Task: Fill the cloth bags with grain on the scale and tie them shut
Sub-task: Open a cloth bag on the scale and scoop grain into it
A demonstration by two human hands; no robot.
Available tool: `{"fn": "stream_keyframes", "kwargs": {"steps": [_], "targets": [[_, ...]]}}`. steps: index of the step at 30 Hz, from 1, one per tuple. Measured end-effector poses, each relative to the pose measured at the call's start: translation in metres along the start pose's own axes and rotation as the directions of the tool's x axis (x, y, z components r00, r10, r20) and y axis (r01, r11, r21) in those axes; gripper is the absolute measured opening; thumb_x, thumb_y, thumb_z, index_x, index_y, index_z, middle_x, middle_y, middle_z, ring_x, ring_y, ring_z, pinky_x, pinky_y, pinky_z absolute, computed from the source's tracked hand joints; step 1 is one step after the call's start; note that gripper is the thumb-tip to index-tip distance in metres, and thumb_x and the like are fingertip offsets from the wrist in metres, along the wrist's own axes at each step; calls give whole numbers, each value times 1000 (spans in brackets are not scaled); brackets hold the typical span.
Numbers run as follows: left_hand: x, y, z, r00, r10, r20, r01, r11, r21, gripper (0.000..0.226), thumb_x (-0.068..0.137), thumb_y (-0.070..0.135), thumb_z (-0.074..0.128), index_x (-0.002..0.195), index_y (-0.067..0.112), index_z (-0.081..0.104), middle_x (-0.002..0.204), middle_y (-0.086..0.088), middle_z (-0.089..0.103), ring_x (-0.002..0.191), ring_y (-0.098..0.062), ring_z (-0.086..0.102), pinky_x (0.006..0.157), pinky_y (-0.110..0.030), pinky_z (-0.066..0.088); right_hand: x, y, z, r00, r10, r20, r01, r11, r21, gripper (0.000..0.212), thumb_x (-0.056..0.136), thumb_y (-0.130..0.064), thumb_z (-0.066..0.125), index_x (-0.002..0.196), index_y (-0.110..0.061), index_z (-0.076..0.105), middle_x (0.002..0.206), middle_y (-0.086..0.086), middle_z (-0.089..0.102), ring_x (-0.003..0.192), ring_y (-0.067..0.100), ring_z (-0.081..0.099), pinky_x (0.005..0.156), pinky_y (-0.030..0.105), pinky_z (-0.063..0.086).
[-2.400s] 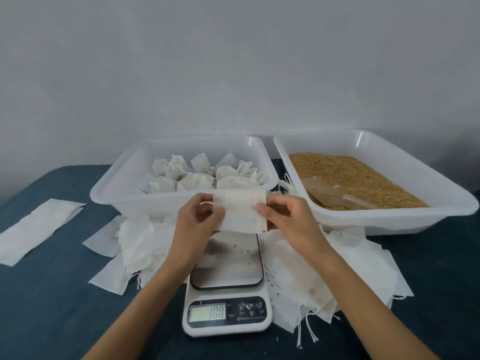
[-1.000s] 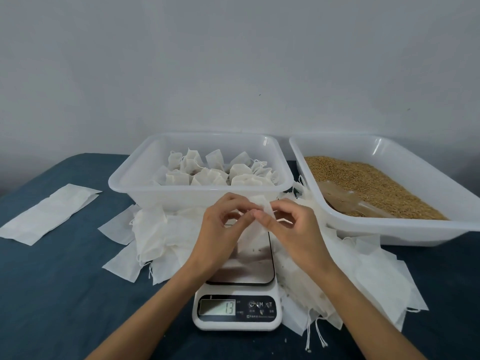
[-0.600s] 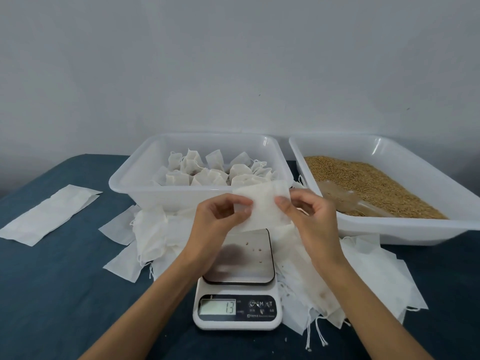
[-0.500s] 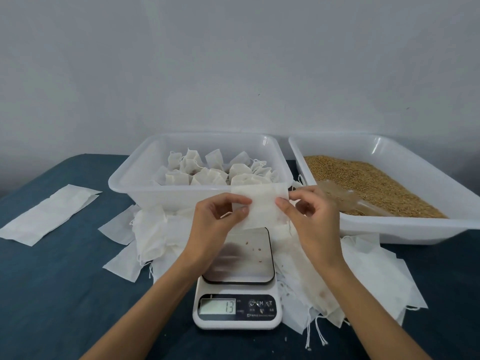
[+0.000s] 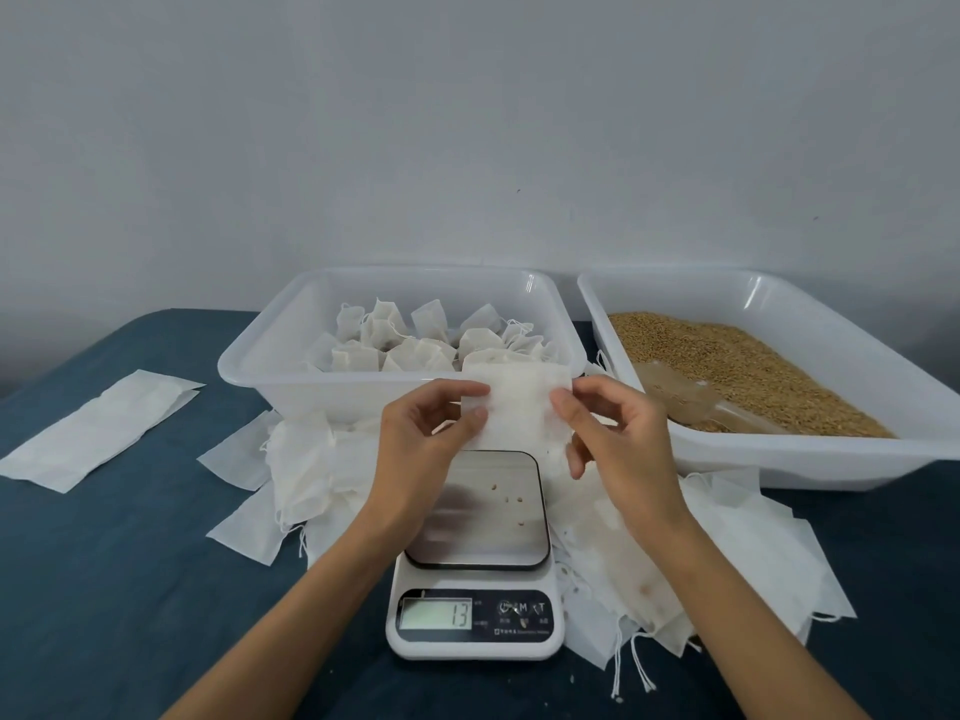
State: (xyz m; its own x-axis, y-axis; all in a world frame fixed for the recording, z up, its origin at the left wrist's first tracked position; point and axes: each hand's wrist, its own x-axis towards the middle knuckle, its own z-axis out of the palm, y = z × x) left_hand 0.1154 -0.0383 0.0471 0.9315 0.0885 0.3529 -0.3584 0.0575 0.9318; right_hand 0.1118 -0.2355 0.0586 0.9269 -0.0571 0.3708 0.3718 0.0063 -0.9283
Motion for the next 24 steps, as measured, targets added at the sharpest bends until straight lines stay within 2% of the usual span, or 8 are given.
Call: {"fn": "stream_keyframes", "kwargs": {"steps": [3, 5, 8, 13, 16, 19, 21, 24], "targets": [[-1, 0, 0, 1000, 26, 11, -26, 999, 32, 24, 90, -8, 72, 96, 14, 79, 73, 11, 66, 69, -4, 57, 68, -15, 48, -2, -2, 3, 980, 69, 187, -75, 997, 29, 16, 94, -32, 70, 101, -19, 76, 100, 1, 76, 42, 20, 54, 47, 27, 49], [0, 0, -1, 999, 33, 4, -33, 999, 38, 24, 90, -8, 71, 96, 14, 79, 70, 16, 64, 68, -3, 56, 68, -14, 47, -3, -2, 4, 974, 69, 213, -74, 997, 12, 17, 96, -28, 68, 108, -19, 76, 103, 3, 77, 43, 20, 56, 48, 27, 51], [1, 0, -2, 1000, 20, -14, -19, 1000, 13, 26, 91, -6, 72, 95, 18, 81, 74, 8, 64, 73, -7, 57, 72, -16, 48, -3, -1, 2, 983, 47, 178, -48, 999, 4, 16, 97, -23, 65, 108, -18, 76, 99, 4, 77, 44, 19, 59, 49, 26, 52], [0, -3, -2, 996, -70, 61, 74, 995, -72, 28, 93, -2, 70, 99, 22, 82, 93, -4, 77, 82, -10, 65, 74, -20, 52, -5, -3, 6, 942, 73, 326, -68, 997, -27, 20, 98, -25, 65, 110, -13, 75, 105, -2, 76, 59, 29, 71, 55, 31, 57], [3, -4, -4, 997, -74, 8, 75, 993, -90, 27, 93, -3, 70, 96, 21, 82, 89, 0, 77, 79, -7, 65, 73, -18, 52, -3, 1, 4, 976, 73, 205, -57, 995, -86, 26, 100, -26, 62, 98, 0, 69, 70, 0, 67, 56, 32, 72, 51, 38, 53], [4, -5, -6, 995, -98, -10, 96, 989, -112, 28, 92, -5, 70, 90, 20, 82, 82, 4, 73, 70, -5, 58, 68, -15, 48, 0, 1, 0, 988, 87, 128, -82, 996, -44, 15, 99, -22, 64, 101, -9, 73, 69, 21, 69, 52, 33, 70, 48, 31, 54], [3, -6, -4, 994, -103, 20, 105, 990, -99, 28, 91, -7, 69, 87, 18, 81, 84, 3, 74, 72, -5, 60, 70, -16, 49, 0, 0, 0, 989, 77, 130, -73, 997, -36, 14, 96, -13, 64, 95, -19, 76, 68, 14, 72, 48, 33, 69, 46, 28, 54], [1, -8, -2, 991, -111, 68, 117, 988, -97, 25, 90, -7, 70, 88, 15, 80, 90, 1, 76, 77, -6, 63, 72, -17, 51, -3, -1, 3, 990, 40, 133, -31, 997, -71, 16, 92, -15, 61, 81, -19, 73, 67, 9, 74, 44, 33, 66, 44, 29, 52]]}}
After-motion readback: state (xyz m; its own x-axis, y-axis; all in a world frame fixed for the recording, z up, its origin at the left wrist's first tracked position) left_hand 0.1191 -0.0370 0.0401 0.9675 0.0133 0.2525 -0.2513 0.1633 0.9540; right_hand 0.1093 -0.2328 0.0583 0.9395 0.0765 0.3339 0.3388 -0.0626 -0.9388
